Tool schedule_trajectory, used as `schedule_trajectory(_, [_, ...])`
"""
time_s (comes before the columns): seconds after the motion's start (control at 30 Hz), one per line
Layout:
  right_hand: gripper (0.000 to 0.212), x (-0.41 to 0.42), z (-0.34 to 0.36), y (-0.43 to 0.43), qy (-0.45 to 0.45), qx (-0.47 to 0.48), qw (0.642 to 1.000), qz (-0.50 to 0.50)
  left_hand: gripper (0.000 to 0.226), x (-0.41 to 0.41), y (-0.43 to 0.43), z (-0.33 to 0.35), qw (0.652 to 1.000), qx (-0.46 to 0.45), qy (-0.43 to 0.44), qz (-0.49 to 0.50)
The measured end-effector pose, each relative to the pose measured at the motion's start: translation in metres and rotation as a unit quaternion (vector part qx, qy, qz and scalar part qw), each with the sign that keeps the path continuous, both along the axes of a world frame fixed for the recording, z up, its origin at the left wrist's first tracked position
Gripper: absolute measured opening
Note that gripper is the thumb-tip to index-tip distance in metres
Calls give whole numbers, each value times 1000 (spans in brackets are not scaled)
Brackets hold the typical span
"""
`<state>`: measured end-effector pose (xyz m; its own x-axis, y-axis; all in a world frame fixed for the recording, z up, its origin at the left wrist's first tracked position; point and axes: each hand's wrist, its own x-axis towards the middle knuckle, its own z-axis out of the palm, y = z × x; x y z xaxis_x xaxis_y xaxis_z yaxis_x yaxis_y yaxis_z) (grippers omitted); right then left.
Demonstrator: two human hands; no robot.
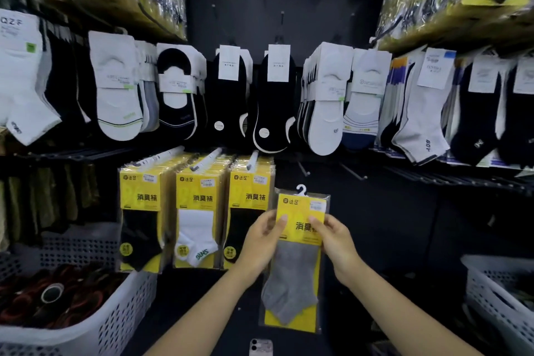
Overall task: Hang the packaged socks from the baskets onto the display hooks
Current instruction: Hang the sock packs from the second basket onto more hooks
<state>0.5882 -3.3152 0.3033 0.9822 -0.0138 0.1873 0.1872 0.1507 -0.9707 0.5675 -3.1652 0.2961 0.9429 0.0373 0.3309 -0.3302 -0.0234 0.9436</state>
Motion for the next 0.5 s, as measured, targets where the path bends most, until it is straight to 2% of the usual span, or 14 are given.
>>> schedule_trajectory(0.2, [15,21,14,-23,-4,-16,998,-61,61,10,-31,4,1000,10,21,0])
schedule_trajectory(0.5, [10,61,24,-5,-34,-48,996,-61,63,47,-32,3,998,-33,17,57])
